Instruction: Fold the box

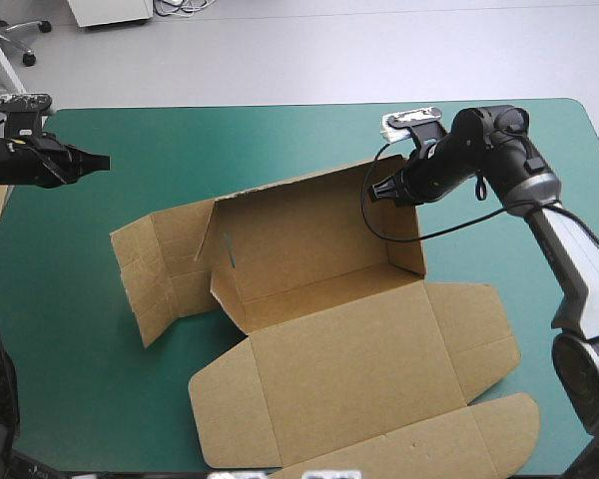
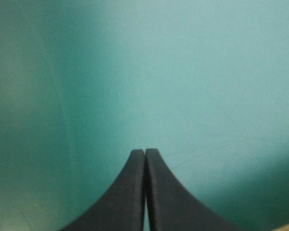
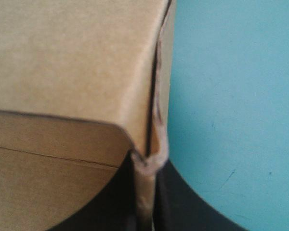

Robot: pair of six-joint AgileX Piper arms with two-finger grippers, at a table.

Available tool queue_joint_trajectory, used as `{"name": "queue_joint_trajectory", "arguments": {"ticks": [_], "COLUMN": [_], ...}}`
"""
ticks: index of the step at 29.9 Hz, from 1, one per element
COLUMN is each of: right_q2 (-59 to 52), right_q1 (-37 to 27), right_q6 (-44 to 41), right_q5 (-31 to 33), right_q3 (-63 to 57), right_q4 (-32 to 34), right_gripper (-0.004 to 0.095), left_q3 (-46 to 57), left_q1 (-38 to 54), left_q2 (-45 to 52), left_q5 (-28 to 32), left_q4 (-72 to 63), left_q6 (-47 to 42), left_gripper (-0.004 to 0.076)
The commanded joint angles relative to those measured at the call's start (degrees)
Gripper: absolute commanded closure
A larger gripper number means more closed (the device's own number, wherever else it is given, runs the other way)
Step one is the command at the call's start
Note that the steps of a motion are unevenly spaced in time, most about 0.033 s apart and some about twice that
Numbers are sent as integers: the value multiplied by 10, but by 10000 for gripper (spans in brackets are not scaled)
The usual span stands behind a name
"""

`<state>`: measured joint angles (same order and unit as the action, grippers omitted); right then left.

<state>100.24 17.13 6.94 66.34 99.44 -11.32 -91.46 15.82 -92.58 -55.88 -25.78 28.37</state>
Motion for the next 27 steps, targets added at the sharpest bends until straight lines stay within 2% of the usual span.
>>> {"name": "queue_joint_trajectory", "arguments": {"ticks": [1,11,20,24,27], "right_q2": [-1,47,61,61,61], "right_q1": [-2,-2,-2,-2,-2], "right_q6": [12,30,84,94,98], "right_q5": [-26,-82,-179,-176,-176], "right_q3": [21,21,24,27,27], "right_q4": [-20,-23,-31,-46,-53], "right_gripper": [926,926,924,851,725], "left_q3": [-16,-16,-16,-16,-16], "left_q1": [3,3,3,3,3], "left_q2": [24,24,24,24,24], "left_q5": [20,20,17,16,16], "left_q4": [-22,-24,-30,-30,-30], "left_q6": [-1,-1,-1,-1,-1], "left_gripper": [738,738,738,738,738]}}
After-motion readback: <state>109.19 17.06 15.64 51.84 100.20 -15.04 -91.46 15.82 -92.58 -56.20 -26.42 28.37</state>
